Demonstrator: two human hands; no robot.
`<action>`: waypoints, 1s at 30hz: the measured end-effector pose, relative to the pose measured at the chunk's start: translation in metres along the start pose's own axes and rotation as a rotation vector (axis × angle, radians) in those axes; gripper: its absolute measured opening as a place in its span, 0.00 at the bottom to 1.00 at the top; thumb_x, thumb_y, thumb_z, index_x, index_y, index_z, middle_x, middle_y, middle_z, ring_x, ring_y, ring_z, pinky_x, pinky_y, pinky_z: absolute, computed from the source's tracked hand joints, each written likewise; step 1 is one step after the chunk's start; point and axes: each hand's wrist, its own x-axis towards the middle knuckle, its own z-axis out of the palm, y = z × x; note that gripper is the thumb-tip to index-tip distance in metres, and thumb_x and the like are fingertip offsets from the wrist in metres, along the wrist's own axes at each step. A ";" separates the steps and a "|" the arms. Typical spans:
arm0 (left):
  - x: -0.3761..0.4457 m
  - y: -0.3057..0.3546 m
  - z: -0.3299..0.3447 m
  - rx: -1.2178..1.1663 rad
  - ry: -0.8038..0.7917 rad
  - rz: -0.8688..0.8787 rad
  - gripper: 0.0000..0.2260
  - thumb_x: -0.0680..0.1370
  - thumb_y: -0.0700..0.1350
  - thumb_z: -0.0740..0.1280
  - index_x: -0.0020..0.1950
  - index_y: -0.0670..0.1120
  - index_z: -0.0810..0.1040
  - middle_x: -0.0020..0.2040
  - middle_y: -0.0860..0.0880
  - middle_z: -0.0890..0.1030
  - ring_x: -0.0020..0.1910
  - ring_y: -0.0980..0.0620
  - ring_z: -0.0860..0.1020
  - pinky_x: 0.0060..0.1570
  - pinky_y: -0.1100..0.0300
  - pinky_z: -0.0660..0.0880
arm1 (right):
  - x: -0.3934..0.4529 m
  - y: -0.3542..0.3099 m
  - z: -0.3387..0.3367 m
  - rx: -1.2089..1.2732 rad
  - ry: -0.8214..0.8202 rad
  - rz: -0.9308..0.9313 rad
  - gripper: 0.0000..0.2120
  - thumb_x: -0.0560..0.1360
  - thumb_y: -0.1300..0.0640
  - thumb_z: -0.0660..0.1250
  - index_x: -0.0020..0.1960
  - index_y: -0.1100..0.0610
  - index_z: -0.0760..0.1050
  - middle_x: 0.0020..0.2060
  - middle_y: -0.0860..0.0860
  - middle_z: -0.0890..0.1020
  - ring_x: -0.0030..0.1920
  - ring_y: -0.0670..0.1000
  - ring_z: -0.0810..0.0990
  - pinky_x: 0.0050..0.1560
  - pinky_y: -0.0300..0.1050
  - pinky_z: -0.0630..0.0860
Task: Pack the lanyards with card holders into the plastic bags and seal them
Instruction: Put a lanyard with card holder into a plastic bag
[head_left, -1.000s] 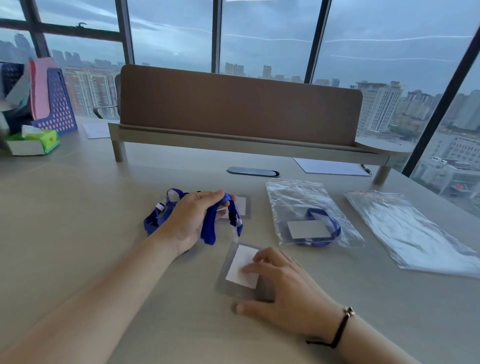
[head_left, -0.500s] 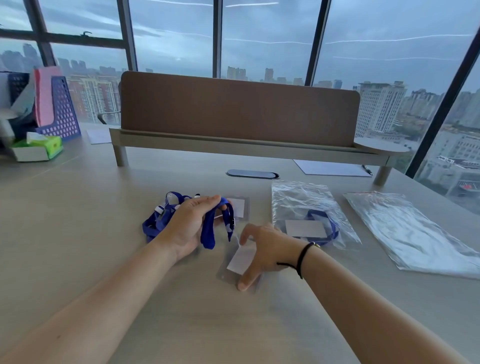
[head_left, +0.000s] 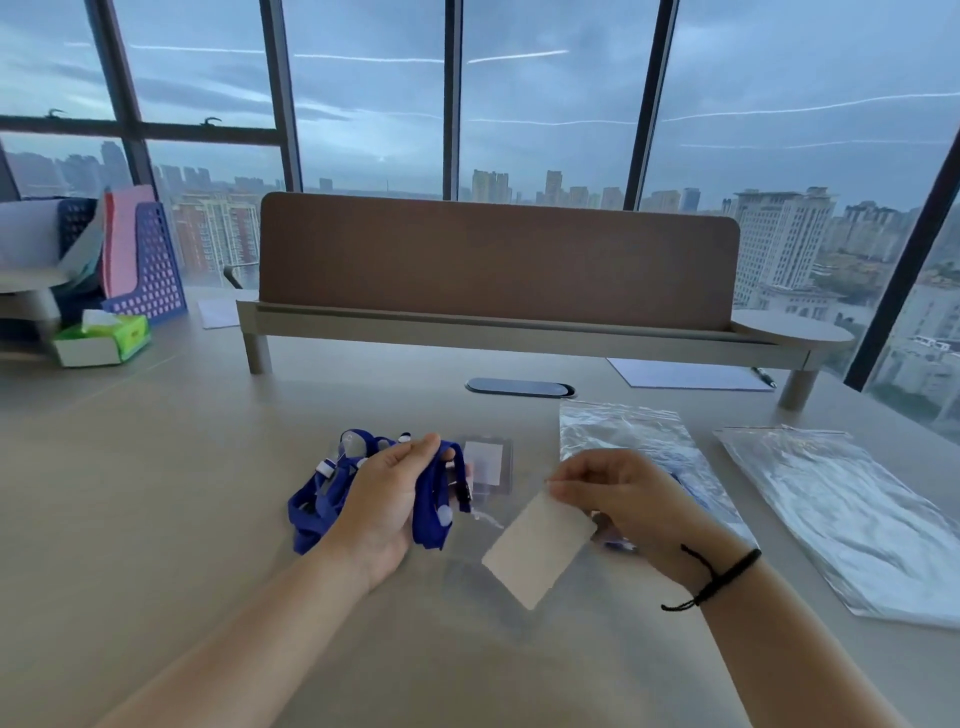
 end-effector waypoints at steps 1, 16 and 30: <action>0.001 -0.001 0.001 0.000 0.021 0.012 0.12 0.81 0.46 0.65 0.42 0.41 0.81 0.40 0.44 0.84 0.41 0.47 0.82 0.45 0.56 0.78 | -0.002 0.002 -0.002 0.099 0.015 -0.008 0.02 0.74 0.61 0.73 0.43 0.56 0.84 0.39 0.58 0.82 0.35 0.56 0.73 0.30 0.43 0.66; -0.006 -0.006 0.018 0.170 -0.002 0.125 0.12 0.81 0.47 0.65 0.46 0.43 0.86 0.40 0.44 0.84 0.37 0.49 0.81 0.38 0.56 0.77 | -0.011 0.011 0.014 0.179 0.271 -0.253 0.04 0.76 0.63 0.70 0.46 0.63 0.76 0.24 0.48 0.78 0.24 0.45 0.70 0.28 0.40 0.72; -0.005 0.000 0.007 -0.020 0.016 0.035 0.16 0.75 0.52 0.69 0.52 0.40 0.84 0.46 0.42 0.83 0.45 0.43 0.80 0.49 0.47 0.75 | -0.013 0.010 0.006 0.179 0.374 -0.304 0.04 0.74 0.64 0.72 0.41 0.61 0.78 0.27 0.52 0.81 0.23 0.45 0.71 0.27 0.34 0.66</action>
